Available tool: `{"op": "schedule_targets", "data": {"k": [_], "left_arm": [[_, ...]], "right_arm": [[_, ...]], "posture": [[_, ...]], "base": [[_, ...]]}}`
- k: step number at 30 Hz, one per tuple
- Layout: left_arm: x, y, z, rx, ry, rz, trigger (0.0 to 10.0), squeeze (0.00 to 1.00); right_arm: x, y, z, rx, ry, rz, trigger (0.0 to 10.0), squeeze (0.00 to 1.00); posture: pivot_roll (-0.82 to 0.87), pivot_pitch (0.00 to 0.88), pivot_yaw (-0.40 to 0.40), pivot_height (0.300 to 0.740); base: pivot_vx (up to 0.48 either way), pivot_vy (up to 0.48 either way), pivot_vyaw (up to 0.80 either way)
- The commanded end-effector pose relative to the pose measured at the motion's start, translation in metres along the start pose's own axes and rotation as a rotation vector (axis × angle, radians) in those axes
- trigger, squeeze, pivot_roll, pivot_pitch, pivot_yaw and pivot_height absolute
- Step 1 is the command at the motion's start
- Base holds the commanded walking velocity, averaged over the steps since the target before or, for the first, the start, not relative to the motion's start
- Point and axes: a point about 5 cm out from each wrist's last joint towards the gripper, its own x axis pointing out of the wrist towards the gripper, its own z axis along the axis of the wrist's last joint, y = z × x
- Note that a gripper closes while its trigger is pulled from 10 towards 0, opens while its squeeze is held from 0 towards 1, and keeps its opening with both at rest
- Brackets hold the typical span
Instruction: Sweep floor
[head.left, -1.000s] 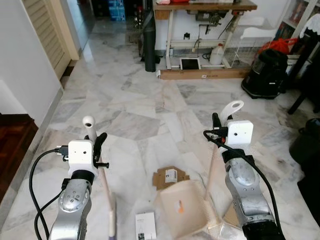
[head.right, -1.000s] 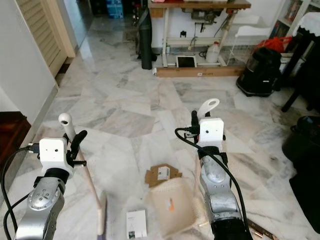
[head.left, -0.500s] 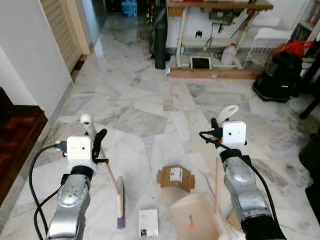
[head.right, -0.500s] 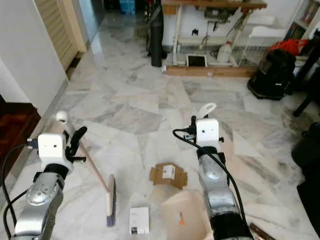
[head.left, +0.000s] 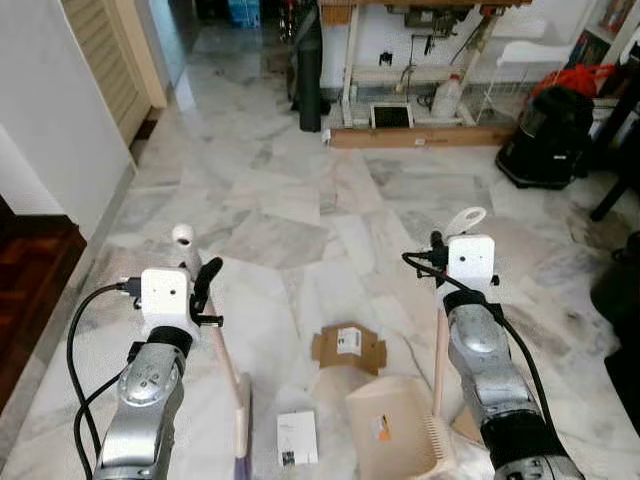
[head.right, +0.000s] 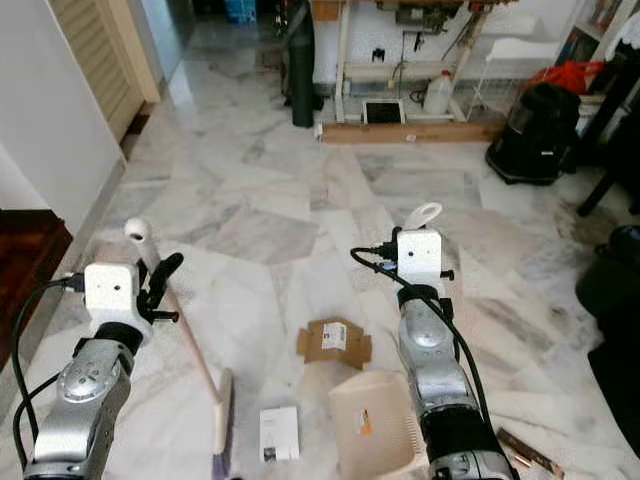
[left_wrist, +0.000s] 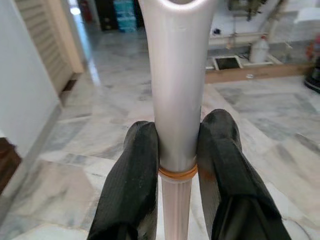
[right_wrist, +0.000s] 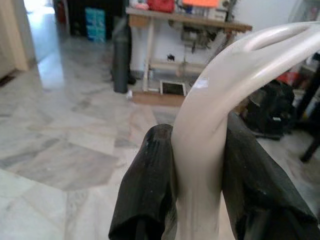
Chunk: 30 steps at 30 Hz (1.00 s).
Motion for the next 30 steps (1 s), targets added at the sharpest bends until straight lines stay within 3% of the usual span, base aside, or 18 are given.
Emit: {"op": "schedule_targets", "data": {"k": [1, 10, 30], "left_arm": [[0.005, 0.002, 0.008, 0.0, -0.022, -0.011, 10.0, 0.0], [0.016, 0.001, 0.01, -0.023, -0.03, -0.016, 10.0, 0.0], [0.014, 0.011, 0.015, -0.041, -0.014, -0.021, 10.0, 0.0]], "right_arm": [[0.007, 0.002, 0.01, 0.005, -0.036, 0.001, 10.0, 0.0], [0.021, 0.017, 0.018, 0.088, -0.071, 0.056, 10.0, 0.0], [0.025, 0.023, 0.003, 0.006, -0.029, 0.08, 10.0, 0.0]], "posture": [[-0.06, 0.185, -0.013, 0.74], [-0.05, 0.233, -0.021, 0.74], [-0.02, 0.325, -0.029, 0.74]], "base": [[0.0, 0.0, 0.0], [0.0, 0.0, 0.0], [0.0, 0.0, 0.0]]}}
